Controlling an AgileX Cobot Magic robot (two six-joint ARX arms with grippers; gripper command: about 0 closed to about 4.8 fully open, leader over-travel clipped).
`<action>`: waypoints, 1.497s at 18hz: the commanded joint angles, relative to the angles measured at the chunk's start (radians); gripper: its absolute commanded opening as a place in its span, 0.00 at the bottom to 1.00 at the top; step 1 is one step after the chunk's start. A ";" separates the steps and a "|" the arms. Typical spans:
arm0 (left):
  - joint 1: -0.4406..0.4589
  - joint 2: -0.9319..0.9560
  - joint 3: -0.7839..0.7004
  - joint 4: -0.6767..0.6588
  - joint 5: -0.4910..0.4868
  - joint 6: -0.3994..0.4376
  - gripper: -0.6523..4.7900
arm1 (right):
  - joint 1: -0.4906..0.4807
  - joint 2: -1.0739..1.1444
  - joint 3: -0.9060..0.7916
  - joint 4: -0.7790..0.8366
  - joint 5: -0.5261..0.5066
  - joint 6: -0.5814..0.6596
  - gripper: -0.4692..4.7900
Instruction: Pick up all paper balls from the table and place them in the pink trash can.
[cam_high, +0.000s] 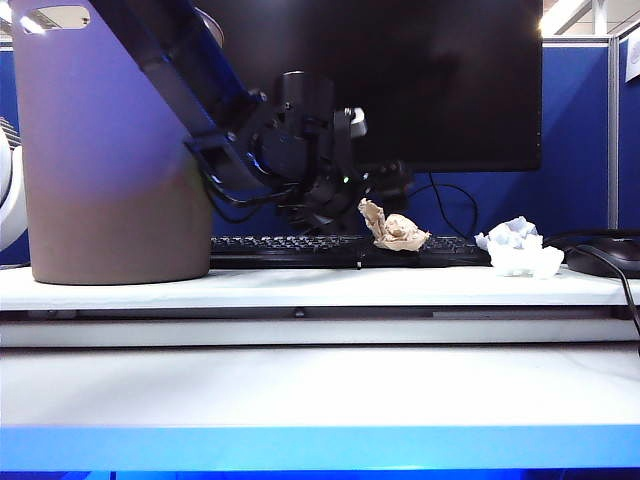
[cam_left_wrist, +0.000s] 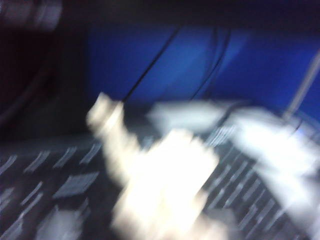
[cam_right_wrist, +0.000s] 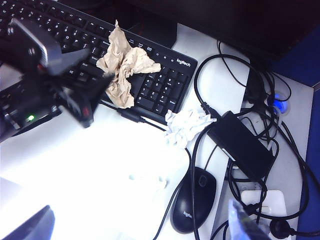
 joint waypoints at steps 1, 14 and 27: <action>-0.006 0.052 0.121 -0.047 0.106 -0.013 0.32 | 0.001 -0.008 0.002 0.012 -0.004 0.006 1.00; 0.019 -0.124 0.158 -0.486 0.091 0.132 0.58 | 0.001 -0.092 0.002 0.020 0.000 0.005 1.00; 0.018 -0.266 0.158 -1.387 0.348 0.230 0.98 | 0.001 -0.092 0.002 0.017 -0.007 0.009 1.00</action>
